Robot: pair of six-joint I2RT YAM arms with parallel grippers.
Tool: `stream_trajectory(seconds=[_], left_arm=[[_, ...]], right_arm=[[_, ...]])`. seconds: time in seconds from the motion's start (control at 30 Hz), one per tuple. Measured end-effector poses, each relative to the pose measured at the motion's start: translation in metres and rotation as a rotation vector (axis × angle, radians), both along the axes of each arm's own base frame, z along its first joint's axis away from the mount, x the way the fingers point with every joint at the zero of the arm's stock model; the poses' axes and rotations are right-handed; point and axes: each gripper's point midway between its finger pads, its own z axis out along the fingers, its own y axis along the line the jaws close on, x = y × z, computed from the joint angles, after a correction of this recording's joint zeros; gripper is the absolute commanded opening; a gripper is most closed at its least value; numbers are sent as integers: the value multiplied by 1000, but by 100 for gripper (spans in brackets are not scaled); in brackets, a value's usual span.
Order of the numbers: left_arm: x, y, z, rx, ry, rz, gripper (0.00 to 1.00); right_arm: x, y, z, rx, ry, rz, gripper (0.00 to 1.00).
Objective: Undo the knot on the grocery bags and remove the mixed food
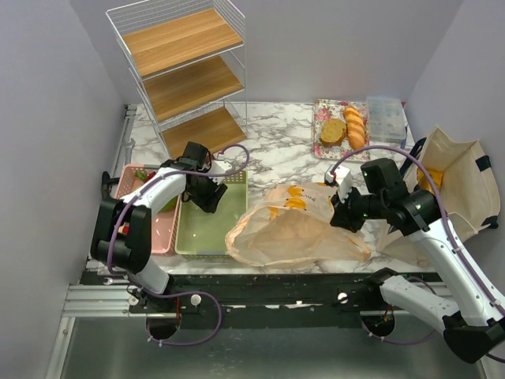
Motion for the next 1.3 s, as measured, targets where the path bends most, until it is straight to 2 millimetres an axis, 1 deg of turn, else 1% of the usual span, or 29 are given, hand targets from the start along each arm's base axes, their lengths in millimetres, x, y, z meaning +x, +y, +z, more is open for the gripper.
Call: stream_trajectory(seconds=[0.1, 0.17, 0.2, 0.23, 0.27, 0.37, 0.47, 0.57, 0.6, 0.63, 0.67, 0.7, 0.73, 0.77, 0.8, 0.83, 0.87, 0.9, 0.93, 0.97, 1.0, 1.03, 1.1, 1.13, 1.17, 1.23, 1.27, 1.3], left_arm=[[-1, 0, -10, 11, 59, 16, 66], [-2, 0, -9, 10, 73, 22, 75], [-2, -1, -6, 5, 72, 24, 83], [0, -3, -3, -2, 66, 25, 97], [1, -3, 1, -10, 58, 26, 98], [3, -7, 21, -50, 11, 26, 98], [3, -11, 51, -110, -60, 14, 98], [-6, -25, 105, -239, -204, -55, 98], [-13, -33, 132, -301, -292, -103, 98], [-22, -40, 156, -347, -374, -154, 95], [-35, -50, 183, -389, -468, -225, 92], [-55, -65, 211, -435, -572, -331, 88], [-71, -77, 227, -469, -629, -414, 84], [-92, -90, 245, -508, -698, -513, 79], [-114, -103, 260, -550, -761, -615, 73], [-132, -114, 272, -582, -831, -712, 66], [-143, -120, 276, -602, -858, -765, 58], [-160, -132, 280, -624, -905, -863, 53], [-170, -140, 279, -638, -920, -923, 49], [-180, -152, 273, -641, -925, -993, 45], [-185, -164, 265, -633, -930, -1049, 39], [-187, -177, 254, -619, -927, -1095, 34], [-186, -200, 229, -572, -907, -1157, 28], [-183, -212, 214, -543, -890, -1176, 27], [-178, -226, 193, -505, -863, -1193, 27], [-168, -243, 152, -429, -822, -1209, 27], [-163, -248, 135, -397, -812, -1211, 31], [-157, -253, 118, -361, -803, -1210, 39]], right_arm=[[1, -1, 0, -8, -7, 3, 1], [2, -2, -1, -14, -11, 3, 1], [2, -2, -1, -16, -11, 3, 1], [3, -2, -1, -17, -12, 3, 1], [3, -2, -1, -19, -13, 2, 1], [5, -2, -1, -19, -17, 3, 1], [7, -1, 0, -16, -24, 3, 1], [8, 0, 2, -11, -31, 2, 1], [8, 0, 3, -9, -34, 1, 1], [9, 0, 4, -7, -35, 0, 1], [9, 1, 5, -5, -38, -1, 1], [10, 1, 6, -4, -39, -1, 1], [10, 1, 7, -2, -42, -2, 1], [11, 2, 8, 0, -45, -3, 1], [12, 3, 9, 2, -47, -4, 1], [13, 3, 10, 4, -47, -5, 1], [14, 4, 12, 6, -48, -6, 1], [15, 5, 13, 9, -49, -6, 1], [16, 6, 15, 13, -48, -4, 1], [16, 7, 17, 17, -48, -2, 1], [18, 8, 19, 22, -49, 1, 1], [19, 10, 22, 29, -51, 5, 1], [21, 14, 28, 40, -53, 12, 1], [22, 15, 31, 45, -56, 15, 1], [23, 16, 34, 49, -58, 17, 1], [22, 16, 40, 55, -62, 20, 1], [21, 17, 42, 57, -62, 22, 1], [20, 17, 45, 60, -61, 25, 1]])
